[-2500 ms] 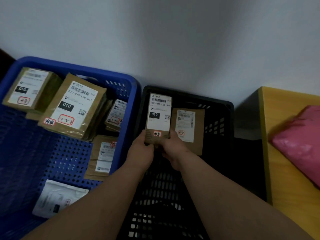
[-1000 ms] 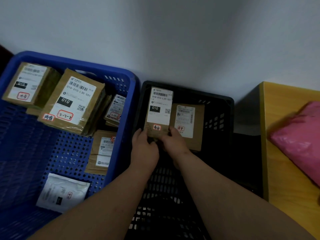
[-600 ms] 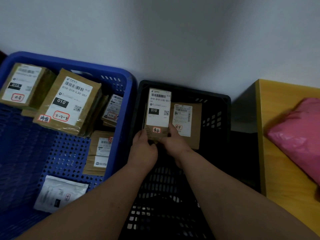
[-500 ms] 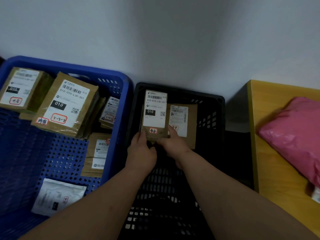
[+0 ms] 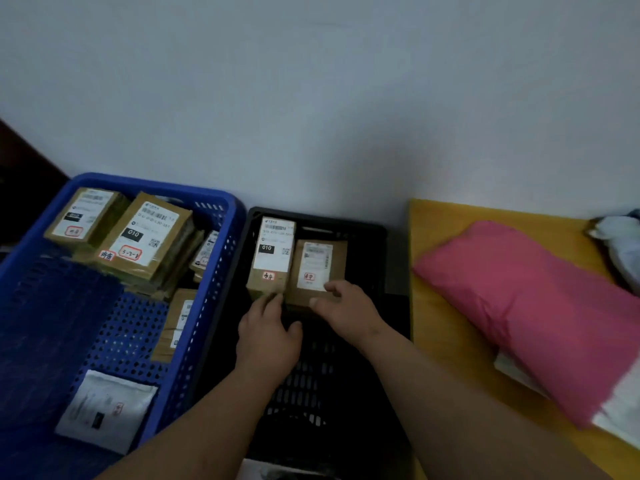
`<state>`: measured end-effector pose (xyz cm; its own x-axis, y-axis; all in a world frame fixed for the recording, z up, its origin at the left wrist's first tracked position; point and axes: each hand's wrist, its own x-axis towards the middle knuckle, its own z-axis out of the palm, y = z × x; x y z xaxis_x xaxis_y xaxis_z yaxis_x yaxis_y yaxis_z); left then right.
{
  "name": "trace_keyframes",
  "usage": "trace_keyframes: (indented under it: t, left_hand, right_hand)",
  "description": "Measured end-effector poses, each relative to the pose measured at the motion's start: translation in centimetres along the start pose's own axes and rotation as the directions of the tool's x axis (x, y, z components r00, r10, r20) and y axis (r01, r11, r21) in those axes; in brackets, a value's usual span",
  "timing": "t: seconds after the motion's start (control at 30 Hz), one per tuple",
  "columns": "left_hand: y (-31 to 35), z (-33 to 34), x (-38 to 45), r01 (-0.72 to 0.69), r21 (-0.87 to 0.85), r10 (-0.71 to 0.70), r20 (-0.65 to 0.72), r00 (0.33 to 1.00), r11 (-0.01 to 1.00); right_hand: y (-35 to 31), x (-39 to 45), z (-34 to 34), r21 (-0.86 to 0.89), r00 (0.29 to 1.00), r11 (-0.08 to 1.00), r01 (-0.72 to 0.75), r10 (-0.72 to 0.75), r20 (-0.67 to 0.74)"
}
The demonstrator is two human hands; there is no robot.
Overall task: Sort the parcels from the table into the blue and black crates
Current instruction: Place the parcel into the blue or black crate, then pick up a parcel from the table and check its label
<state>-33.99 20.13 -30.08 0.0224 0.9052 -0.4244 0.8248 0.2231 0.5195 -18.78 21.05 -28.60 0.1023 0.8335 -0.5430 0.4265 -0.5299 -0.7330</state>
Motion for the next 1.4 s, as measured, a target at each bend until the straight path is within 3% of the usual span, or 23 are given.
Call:
trace_keyframes:
  t: [0.13,0.3,0.5,0.8,0.93,1.1,1.17,1.23,1.37,1.4]
  left_hand:
    - [4.8,2.9,-5.6,-0.013,-0.020,0.012,-0.040,0.999,1.000]
    - [12.1,8.0,-12.1,-0.093,-0.094,0.092,-0.019,0.996,0.991]
    - [18.1,11.4,-15.9,-0.210,-0.040,0.212,0.033,0.977,0.977]
    - [24.8,14.5,-15.7,-0.437,0.008,0.437,0.033,0.899,0.899]
    - [27.7,16.8,-17.3,-0.503,0.010,0.501,0.075,0.862,0.864]
    - [32.5,19.7,-18.9,-0.533,-0.025,0.533,0.079,0.843,0.846]
    - [34.6,21.0,-19.7,-0.528,-0.019,0.528,0.068,0.846,0.849]
    - [36.6,22.9,-20.8,-0.491,-0.051,0.494,0.087,0.865,0.869]
    - [40.9,27.5,-24.2,-0.400,-0.192,0.427,0.122,0.896,0.896]
    - [41.9,28.4,-24.9,-0.384,-0.217,0.416,0.130,0.900,0.898]
  right_hand:
    - [2.5,-6.4,-6.7,-0.129,0.989,0.985,0.117,-0.127,-0.074]
    - [7.3,-13.5,-15.5,-0.196,0.964,0.969,0.150,-0.188,-0.190]
    - [13.4,-19.0,-22.5,-0.157,0.928,0.985,0.075,-0.127,-0.351]
    - [18.8,-23.2,-27.8,-0.118,0.847,0.992,-0.044,-0.026,-0.531]
    - [21.1,-25.2,-30.9,-0.149,0.741,0.987,-0.056,-0.059,-0.669]
    - [24.6,-27.2,-36.6,-0.326,0.464,0.927,-0.184,-0.210,-0.861]
    - [26.0,-28.0,-38.8,-0.348,0.422,0.904,-0.249,-0.222,-0.879]
    - [28.0,-28.8,-40.9,-0.374,0.480,0.876,-0.305,-0.198,-0.855]
    - [32.6,-30.1,-45.1,-0.462,0.704,0.820,-0.339,-0.104,-0.702]
    - [33.8,-30.2,-46.1,-0.485,0.732,0.810,-0.330,-0.105,-0.674]
